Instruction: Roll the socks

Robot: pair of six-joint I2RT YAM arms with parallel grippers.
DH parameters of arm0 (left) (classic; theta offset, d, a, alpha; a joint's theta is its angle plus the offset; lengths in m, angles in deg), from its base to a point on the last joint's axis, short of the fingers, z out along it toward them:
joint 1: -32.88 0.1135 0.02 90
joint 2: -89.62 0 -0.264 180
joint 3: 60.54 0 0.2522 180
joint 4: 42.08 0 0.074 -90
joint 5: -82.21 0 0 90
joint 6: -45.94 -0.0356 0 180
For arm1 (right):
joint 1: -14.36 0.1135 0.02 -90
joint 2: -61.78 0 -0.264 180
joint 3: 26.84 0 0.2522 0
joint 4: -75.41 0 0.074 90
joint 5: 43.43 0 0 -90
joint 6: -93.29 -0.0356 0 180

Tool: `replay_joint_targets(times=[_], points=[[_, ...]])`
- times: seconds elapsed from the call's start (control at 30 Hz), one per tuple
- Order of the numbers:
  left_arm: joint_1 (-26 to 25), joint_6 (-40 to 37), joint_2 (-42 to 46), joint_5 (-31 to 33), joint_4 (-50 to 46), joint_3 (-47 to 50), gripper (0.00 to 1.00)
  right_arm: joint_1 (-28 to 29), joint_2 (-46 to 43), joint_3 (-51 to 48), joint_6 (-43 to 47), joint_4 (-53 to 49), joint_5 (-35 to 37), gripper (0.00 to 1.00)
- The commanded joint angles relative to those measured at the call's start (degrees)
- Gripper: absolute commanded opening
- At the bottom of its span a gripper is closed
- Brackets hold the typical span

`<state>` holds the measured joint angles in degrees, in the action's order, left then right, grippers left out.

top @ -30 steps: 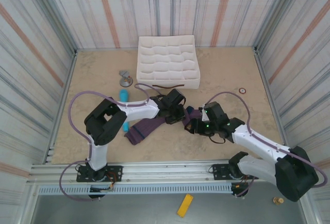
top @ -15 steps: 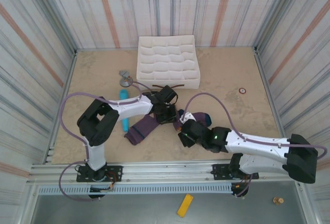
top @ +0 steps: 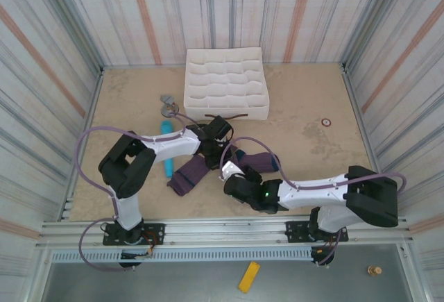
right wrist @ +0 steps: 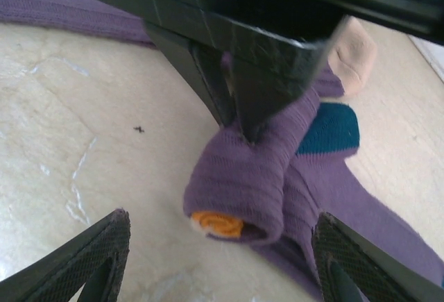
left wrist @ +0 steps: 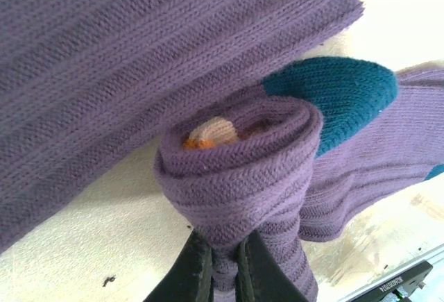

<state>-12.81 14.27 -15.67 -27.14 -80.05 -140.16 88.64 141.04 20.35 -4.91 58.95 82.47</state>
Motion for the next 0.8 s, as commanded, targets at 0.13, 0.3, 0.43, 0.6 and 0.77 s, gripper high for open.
replay_joint_targets(times=[0.13,0.3,0.43,0.6,0.77], points=[[-0.1,0.6,1.1,-1.4,-2.2,1.3,0.0,-1.0,6.3,-1.1,3.5,9.1,2.5,0.7],[-0.2,0.4,0.9,-2.0,-2.0,1.4,0.0,-2.3,8.9,-2.6,0.7,11.8,2.9,0.69],[-0.1,0.3,0.8,-2.1,-1.9,1.6,0.0,-2.3,10.9,-2.0,0.0,11.7,4.9,0.65],[-0.1,0.6,0.7,-2.0,-1.8,1.6,0.0,-2.3,12.6,-1.7,-0.7,11.5,5.6,0.54],[-0.1,0.8,1.0,-1.7,-1.4,1.8,0.03,-3.1,13.2,-2.0,-2.8,10.9,5.5,0.25]])
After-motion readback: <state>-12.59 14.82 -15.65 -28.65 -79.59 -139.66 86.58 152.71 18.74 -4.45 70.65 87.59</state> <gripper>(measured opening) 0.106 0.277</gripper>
